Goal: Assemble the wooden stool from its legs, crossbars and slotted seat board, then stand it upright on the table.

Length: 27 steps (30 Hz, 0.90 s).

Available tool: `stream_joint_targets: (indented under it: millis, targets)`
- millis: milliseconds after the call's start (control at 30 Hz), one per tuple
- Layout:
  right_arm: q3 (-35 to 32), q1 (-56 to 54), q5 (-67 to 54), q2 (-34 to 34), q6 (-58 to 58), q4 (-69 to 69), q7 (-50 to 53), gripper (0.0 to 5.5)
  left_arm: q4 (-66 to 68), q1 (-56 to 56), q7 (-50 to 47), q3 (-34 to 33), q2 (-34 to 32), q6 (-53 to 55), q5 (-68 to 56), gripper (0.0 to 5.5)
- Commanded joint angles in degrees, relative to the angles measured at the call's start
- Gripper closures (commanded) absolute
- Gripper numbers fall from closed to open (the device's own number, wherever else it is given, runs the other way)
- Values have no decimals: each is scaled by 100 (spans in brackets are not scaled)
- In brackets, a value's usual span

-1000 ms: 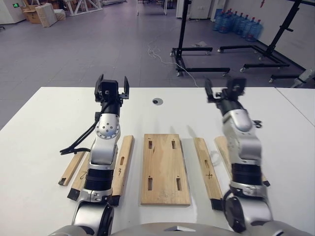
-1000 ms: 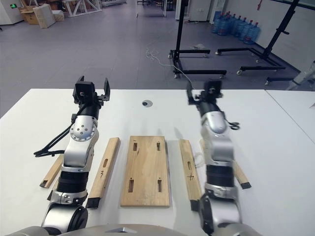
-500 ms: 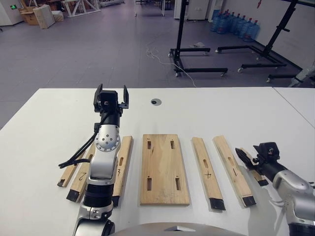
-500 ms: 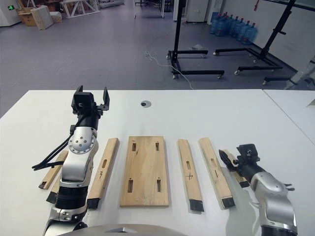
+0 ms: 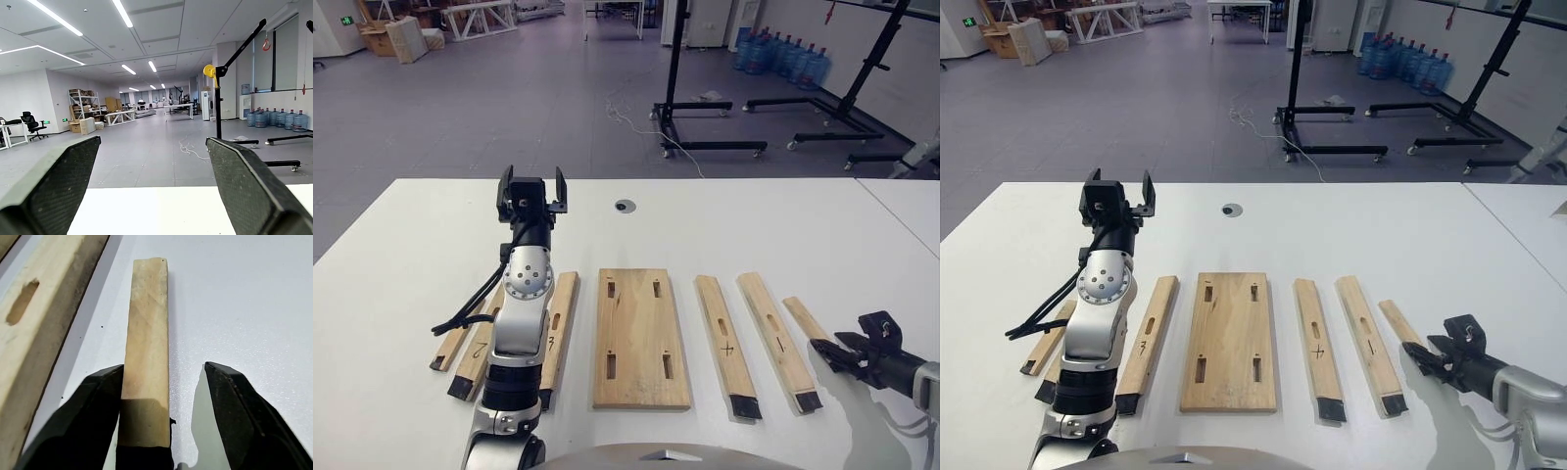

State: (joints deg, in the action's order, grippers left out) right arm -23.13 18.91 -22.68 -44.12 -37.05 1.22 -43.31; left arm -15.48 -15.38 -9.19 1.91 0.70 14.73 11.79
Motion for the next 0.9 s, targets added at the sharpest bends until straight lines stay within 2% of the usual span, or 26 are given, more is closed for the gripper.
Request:
stream_joint_targets:
  millis: [33,233,500,667,900]
  targets:
    - [456,416,-238,206,-1130,237,-147,325,-69,-32,-24,-18,-2,83,60,151]
    - [504,-108,-280,99,-1155,727,39,420,-71,-32,-29,-71,-28,108,59,151]
    - [764,-900,11,253,-395,1354,317,421,300,-359,9,-78,-80,60,52,151]
    - [831,-2259,276,599,276,1832,937,421,586,-610,64,-101,-178,-67,9,151]
    - [789,-3599,463,913,910,2491,1406,421,766,-715,126,-105,-246,-179,-32,151]
